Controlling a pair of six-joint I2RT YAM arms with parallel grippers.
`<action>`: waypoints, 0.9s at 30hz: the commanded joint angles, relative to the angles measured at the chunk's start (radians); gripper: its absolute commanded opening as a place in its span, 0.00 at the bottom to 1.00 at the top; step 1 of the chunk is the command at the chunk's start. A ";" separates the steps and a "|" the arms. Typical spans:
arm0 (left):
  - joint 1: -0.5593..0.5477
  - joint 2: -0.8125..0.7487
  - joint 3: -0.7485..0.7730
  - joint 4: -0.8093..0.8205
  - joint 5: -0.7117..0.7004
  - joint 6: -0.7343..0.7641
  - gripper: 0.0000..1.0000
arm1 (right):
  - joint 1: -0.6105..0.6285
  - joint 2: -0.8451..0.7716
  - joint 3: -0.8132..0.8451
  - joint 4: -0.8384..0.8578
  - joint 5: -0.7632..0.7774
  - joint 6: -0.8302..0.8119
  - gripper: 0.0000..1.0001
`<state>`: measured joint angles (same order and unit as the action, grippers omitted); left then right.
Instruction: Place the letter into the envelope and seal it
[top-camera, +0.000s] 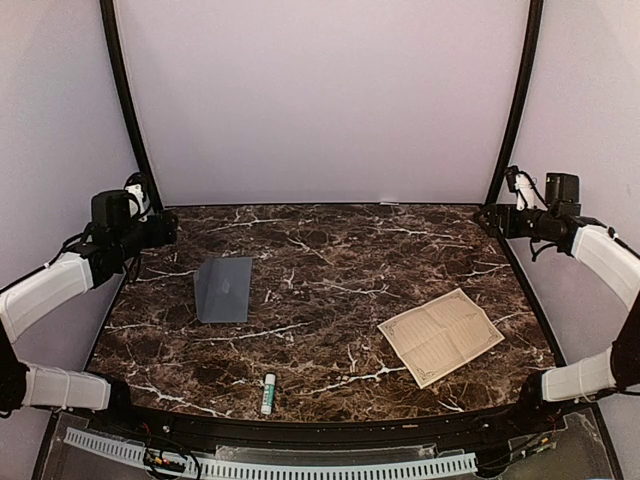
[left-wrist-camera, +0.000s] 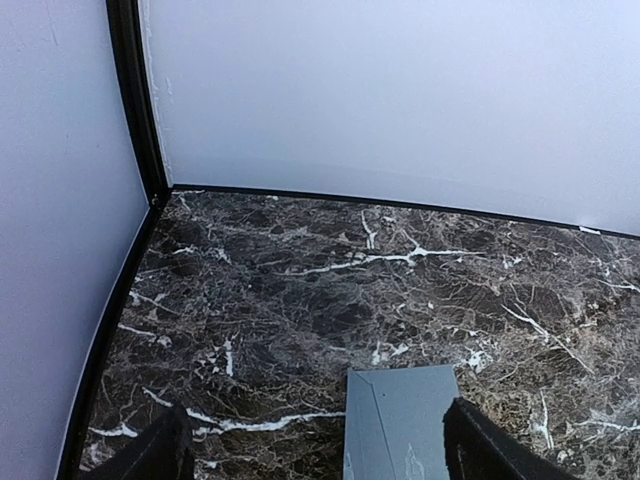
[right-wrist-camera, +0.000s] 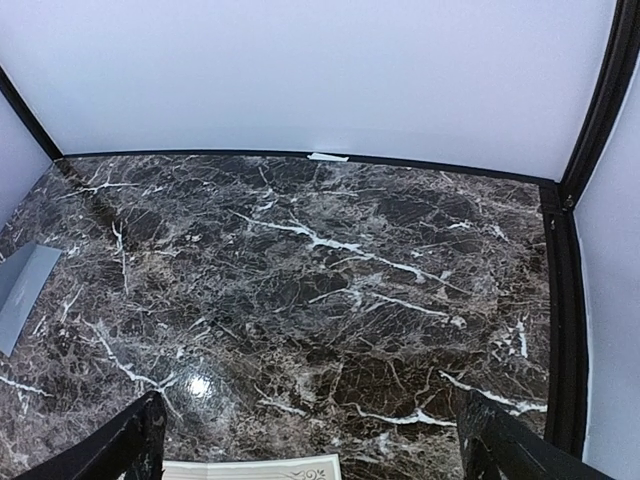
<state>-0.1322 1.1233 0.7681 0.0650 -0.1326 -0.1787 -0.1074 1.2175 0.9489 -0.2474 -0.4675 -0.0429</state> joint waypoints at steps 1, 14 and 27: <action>0.012 -0.025 -0.018 0.056 0.098 0.010 0.84 | -0.019 -0.044 -0.046 0.131 -0.007 -0.002 0.98; 0.014 0.212 0.205 -0.304 0.322 -0.154 0.59 | -0.037 0.044 -0.018 0.000 -0.406 -0.242 0.95; -0.037 0.126 0.025 -0.324 0.233 -0.402 0.56 | 0.019 0.119 0.026 -0.069 -0.406 -0.320 0.92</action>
<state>-0.1345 1.2701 0.8391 -0.2375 0.1436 -0.5076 -0.1207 1.3231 0.9463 -0.2989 -0.8730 -0.3176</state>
